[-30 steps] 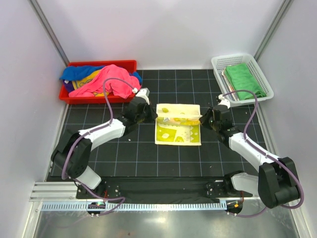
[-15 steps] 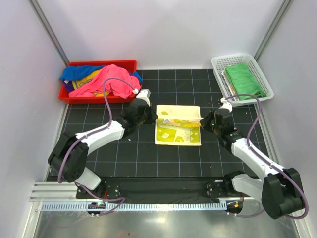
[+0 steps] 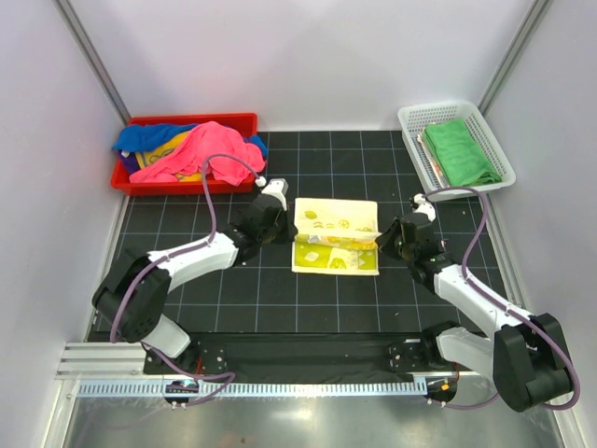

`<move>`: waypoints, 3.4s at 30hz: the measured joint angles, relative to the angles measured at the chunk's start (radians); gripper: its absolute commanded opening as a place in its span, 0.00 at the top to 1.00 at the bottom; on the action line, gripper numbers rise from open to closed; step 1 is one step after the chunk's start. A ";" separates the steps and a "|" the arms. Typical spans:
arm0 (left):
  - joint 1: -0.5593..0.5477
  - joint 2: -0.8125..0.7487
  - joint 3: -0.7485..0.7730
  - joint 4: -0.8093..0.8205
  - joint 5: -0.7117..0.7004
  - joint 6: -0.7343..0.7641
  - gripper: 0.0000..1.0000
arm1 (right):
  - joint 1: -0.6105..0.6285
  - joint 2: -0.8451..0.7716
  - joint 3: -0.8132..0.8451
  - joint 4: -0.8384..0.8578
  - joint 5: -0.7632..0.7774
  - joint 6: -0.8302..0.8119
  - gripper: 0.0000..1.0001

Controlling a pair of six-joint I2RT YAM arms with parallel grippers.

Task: Fold and stack the towels
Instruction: Fold the towel

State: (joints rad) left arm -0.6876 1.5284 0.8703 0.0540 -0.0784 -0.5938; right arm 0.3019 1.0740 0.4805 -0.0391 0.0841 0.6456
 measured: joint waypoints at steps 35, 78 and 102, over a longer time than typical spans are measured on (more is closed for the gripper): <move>-0.039 -0.038 -0.063 -0.064 -0.016 0.023 0.57 | 0.018 -0.113 -0.014 -0.145 0.055 0.019 0.62; 0.127 0.600 0.610 -0.225 -0.070 0.204 0.47 | -0.069 0.877 0.774 -0.206 0.148 -0.182 0.60; 0.183 0.677 0.687 -0.151 0.009 0.130 0.90 | -0.079 0.900 0.802 -0.179 0.121 -0.176 0.88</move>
State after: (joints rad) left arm -0.5049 2.2051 1.5578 -0.0975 -0.0692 -0.4641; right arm 0.2230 1.9739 1.2827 -0.2176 0.2050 0.4698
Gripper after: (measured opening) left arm 0.142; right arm 0.130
